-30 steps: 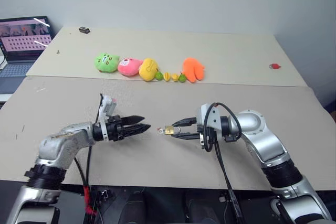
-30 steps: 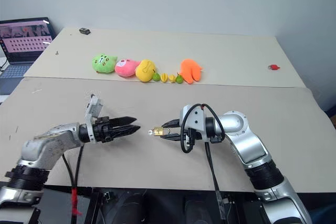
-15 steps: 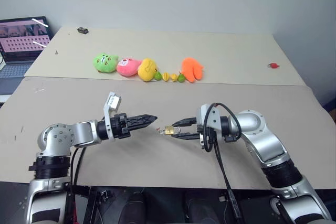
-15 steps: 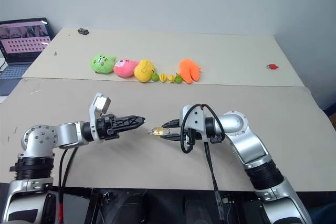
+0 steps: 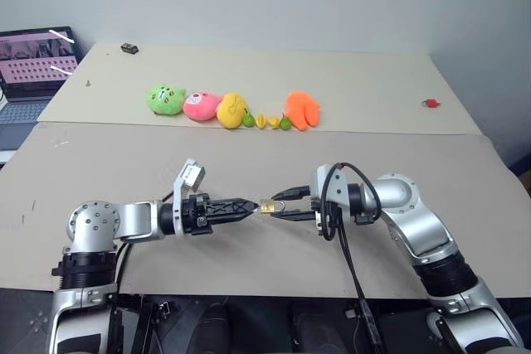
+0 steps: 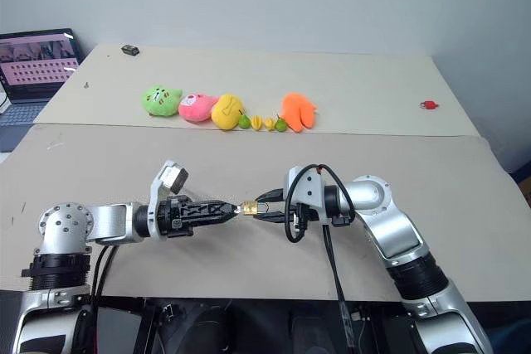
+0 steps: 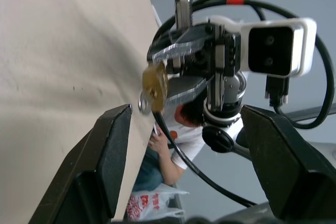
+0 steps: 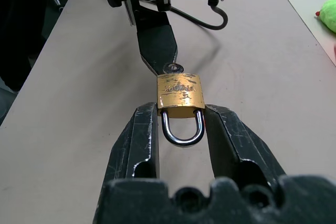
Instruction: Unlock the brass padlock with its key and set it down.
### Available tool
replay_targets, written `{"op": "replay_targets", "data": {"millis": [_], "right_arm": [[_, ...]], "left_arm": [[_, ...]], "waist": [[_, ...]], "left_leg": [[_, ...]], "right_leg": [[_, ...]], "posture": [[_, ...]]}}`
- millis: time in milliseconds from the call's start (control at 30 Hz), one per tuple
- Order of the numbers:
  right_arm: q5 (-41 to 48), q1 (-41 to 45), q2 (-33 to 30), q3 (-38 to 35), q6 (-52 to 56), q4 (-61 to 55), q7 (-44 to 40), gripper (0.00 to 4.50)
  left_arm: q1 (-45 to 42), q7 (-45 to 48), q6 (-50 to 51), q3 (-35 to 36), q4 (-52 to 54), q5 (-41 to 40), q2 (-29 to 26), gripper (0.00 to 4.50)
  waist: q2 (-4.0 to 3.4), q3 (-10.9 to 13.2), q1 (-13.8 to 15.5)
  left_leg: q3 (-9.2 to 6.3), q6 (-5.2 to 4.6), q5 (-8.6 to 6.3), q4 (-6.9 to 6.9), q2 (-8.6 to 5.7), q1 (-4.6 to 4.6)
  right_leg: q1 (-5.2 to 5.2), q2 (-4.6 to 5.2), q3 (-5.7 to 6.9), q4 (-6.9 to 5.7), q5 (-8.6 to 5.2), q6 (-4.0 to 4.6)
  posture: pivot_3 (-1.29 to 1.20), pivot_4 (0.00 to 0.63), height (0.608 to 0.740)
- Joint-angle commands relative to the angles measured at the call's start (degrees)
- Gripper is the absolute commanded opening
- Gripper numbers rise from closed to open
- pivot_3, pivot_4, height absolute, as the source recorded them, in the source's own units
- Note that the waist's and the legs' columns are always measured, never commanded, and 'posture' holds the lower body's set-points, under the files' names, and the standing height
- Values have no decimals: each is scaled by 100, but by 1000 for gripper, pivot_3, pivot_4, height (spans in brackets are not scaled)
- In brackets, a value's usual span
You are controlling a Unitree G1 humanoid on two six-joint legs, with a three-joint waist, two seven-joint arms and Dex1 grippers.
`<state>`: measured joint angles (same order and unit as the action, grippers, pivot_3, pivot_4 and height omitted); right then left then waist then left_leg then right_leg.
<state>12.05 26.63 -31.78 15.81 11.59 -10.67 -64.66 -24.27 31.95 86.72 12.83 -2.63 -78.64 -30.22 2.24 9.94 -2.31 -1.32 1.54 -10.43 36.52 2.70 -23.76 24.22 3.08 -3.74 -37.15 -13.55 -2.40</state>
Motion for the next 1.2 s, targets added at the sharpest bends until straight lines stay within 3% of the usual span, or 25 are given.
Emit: {"op": "replay_targets", "data": {"millis": [33,233,333,533,1200], "right_arm": [[30,124,5,-62,-149,-149,10,899],[28,153,16,-50,-155,-122,-5,899],[30,173,18,-47,-164,-113,-23,899],[41,193,13,-46,-140,-123,-39,899],[62,178,14,-25,-102,-184,-54,899]], "left_arm": [[19,-1,-25,231,19,-47,-154,3477],[-25,-33,-261,313,-187,248,-159,3477],[-40,-33,-244,307,-167,235,-97,2780],[3,-36,-104,237,-19,151,19,511],[-33,-414,-41,268,52,-71,514,511]], "waist": [[0,0,-3],[0,0,3],[0,0,2],[0,0,2],[1,0,7]], "left_leg": [[0,0,0,0,0,0],[1,0,0,-2,0,0],[0,0,0,-2,-1,0],[0,0,0,-2,0,0],[0,0,0,-2,-3,-1]], "right_leg": [[0,0,0,0,0,0],[1,1,0,1,0,1],[1,1,0,1,0,2],[1,1,0,1,0,2],[0,2,0,2,0,3]], "posture": [[0,150,722],[0,150,722],[0,150,722],[0,150,722],[0,150,722]]}}
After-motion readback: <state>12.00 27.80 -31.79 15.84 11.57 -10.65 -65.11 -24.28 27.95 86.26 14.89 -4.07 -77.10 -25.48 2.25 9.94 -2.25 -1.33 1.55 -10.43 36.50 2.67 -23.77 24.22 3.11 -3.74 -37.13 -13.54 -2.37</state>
